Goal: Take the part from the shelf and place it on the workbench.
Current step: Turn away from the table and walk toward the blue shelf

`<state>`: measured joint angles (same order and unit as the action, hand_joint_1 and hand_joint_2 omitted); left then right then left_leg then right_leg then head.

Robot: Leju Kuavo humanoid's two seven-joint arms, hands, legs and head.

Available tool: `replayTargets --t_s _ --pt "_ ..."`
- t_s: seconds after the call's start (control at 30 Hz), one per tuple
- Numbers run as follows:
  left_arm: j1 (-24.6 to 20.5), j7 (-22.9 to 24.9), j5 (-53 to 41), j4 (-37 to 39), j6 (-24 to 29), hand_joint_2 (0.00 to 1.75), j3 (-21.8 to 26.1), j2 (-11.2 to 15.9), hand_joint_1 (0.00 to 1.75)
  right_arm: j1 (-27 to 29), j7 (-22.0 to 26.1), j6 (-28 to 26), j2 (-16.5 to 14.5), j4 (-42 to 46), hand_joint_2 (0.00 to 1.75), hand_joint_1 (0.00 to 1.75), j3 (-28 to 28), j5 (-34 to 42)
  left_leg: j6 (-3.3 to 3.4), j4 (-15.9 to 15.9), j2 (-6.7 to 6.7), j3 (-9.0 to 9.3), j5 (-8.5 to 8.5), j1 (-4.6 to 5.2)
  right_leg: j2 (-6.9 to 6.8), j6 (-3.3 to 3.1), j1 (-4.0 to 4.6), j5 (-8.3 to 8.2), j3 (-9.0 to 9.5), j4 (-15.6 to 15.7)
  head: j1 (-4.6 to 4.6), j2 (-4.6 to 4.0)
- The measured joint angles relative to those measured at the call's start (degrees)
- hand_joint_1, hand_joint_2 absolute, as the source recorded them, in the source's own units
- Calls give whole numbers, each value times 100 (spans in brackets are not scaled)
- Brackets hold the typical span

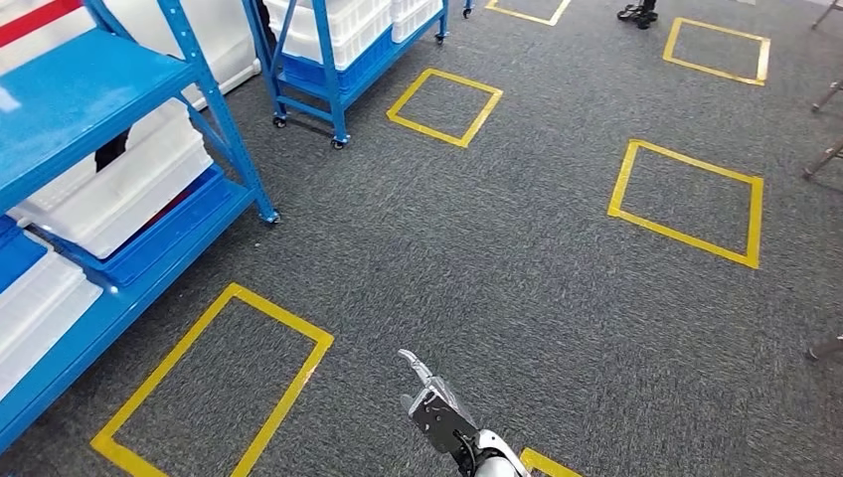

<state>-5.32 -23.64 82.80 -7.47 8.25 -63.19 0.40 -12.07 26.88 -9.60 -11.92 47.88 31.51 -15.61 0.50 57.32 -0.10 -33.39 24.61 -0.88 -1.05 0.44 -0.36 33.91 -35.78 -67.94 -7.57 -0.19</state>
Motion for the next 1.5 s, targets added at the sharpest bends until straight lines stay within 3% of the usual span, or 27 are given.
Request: replayTargets --t_s 0.07,0.1,0.17,0.23,0.3,0.37,0.43,0.5,0.57,0.6,0.63,0.7,0.77,0.8,0.87,0.9,0.97,1.03,1.07,1.1,1.13,1.17,1.23,1.3,1.37,1.43,1.5 --pt "-2 -1 0 -1 -2 0 0 2 0 41 -7 0 35 -1 0 0 -5 0 18 6 -158 -17 -7 12 85 4 -1 216 -341 -658 0 -1" --pt "5 -3 -1 -1 -4 0 0 2 0 54 -15 0 47 -1 0 0 -7 -1 18 12 -239 -20 -8 16 94 -3 -1 155 -379 -704 0 -1" --pt "12 -28 -23 -2 -18 0 -3 2 0 64 -64 4 59 0 0 0 -9 -9 7 32 -400 -20 -10 17 179 -34 -5 -242 -125 -136 1 0" --pt "-5 -39 -52 -9 -8 0 -12 -4 0 74 -116 24 83 -8 0 0 -20 -27 -30 59 -548 -35 -11 26 444 -67 -18 -557 216 616 1 0" --pt "-9 27 -54 -22 49 0 -19 -16 0 110 -111 32 128 -43 0 0 -45 -48 -98 60 -663 -65 -24 26 565 -92 -9 -614 330 887 1 -1" --pt "24 137 -32 -31 117 0 -20 -32 0 166 -69 0 169 -97 0 0 -92 -46 -168 49 -705 -94 -38 16 438 -151 -5 -649 346 927 0 -1" --pt "53 237 -7 -38 172 0 -20 -53 0 236 -19 -36 197 -137 0 0 -152 -4 -208 240 -453 -189 96 26 305 -229 -22 -681 375 992 -2 -1" --pt "52 302 2 -51 193 0 -20 -81 0 324 6 -42 232 -174 0 0 -205 32 -236 862 -137 -478 448 24 143 -276 -9 -682 387 1016 -4 -1" --pt "53 314 38 -63 189 0 -14 -115 0 396 -8 -21 272 -217 0 0 -235 26 -272 1557 -52 -803 726 2 -37 -293 14 -671 381 1013 -3 0" --pt "60 302 76 -70 180 0 -3 -133 0 414 -25 -9 288 -233 0 0 -247 18 -285 1670 -35 -845 724 -6 -120 -291 20 -664 379 1010 -3 1" --pt "67 284 119 -78 170 0 12 -153 0 421 -42 -2 299 -244 0 0 -263 10 -292 1548 -11 -766 616 -11 -192 -283 22 -656 382 1008 -3 1" --pt "68 256 171 -90 159 0 40 -190 0 426 -64 17 324 -250 0 0 -310 2 -275 791 173 -344 275 -6 -318 -249 25 -631 405 998 -4 0" --pt "46 255 178 -99 165 0 57 -230 0 427 -76 40 361 -250 0 0 -366 -5 -196 184 385 -17 97 37 -430 -193 51 -597 428 981 -3 -1" --pt "36 258 179 -103 167 0 65 -250 0 427 -81 50 378 -250 0 0 -391 -8 -152 73 433 33 88 62 -483 -165 63 -585 437 976 -2 -1" --pt "32 261 172 -109 156 0 84 -281 0 425 -86 75 399 -250 0 0 -432 -8 -76 49 310 28 72 72 -580 -106 64 -566 459 984 -1 -1" --pt "36 261 155 -111 146 0 89 -298 0 425 -86 95 403 -250 0 0 -450 2 -47 22 249 40 55 60 -533 -69 52 -528 465 953 0 -1" --pt "32 261 107 -117 120 0 92 -327 0 433 -81 137 412 -252 0 0 -512 41 19 -29 133 64 15 27 -250 -2 24 -283 333 602 0 0" --pt "16 262 68 -120 98 0 92 -341 0 478 -74 168 429 -271 0 0 -592 97 55 -35 5 44 -2 29 24 28 1 97 -24 -161 1 0" --pt "12 263 58 -121 93 0 92 -343 0 510 -71 179 440 -286 0 0 -626 116 60 -33 -74 36 -7 31 63 34 -2 212 -199 -501 1 -1" --pt "14 264 55 -121 90 0 92 -344 0 537 -69 187 452 -304 0 0 -655 126 61 -30 -158 33 -10 32 78 35 -3 217 -298 -674 1 -1" --pt "21 267 54 -121 89 0 92 -345 0 553 -67 192 462 -320 0 0 -681 129 57 -25 -241 35 -11 32 91 31 -5 100 -288 -612 1 -1" --pt "26 270 52 -121 89 0 92 -349 0 561 -66 194 470 -332 0 0 -705 129 49 -17 -323 42 -11 30 121 20 -11 -111 -168 -324 1 -1" --pt "23 277 51 -122 87 0 92 -361 0 561 -63 197 476 -345 0 0 -742 129 16 14 -460 37 -1 37 366 -4 -37 -515 180 482 1 -1" --pt "16 280 50 -123 87 0 92 -373 0 566 -62 202 477 -351 0 0 -757 129 -46 39 -572 0 -1 44 553 -39 -44 -647 342 887 1 0" --pt "28 287 50 -123 88 0 92 -375 0 571 -60 210 474 -357 0 0 -762 129 -122 29 -665 -36 -19 36 479 -103 -30 -653 347 921 1 0" --pt "43 293 53 -123 93 0 92 -374 0 565 -57 230 464 -362 0 0 -767 129 -175 138 -503 -100 60 32 353 -189 -36 -681 368 967 1 0" --pt "39 295 56 -123 97 0 92 -373 0 566 -51 256 458 -383 0 0 -780 133 -205 666 -198 -344 373 33 197 -259 -32 -688 380 997 0 0"
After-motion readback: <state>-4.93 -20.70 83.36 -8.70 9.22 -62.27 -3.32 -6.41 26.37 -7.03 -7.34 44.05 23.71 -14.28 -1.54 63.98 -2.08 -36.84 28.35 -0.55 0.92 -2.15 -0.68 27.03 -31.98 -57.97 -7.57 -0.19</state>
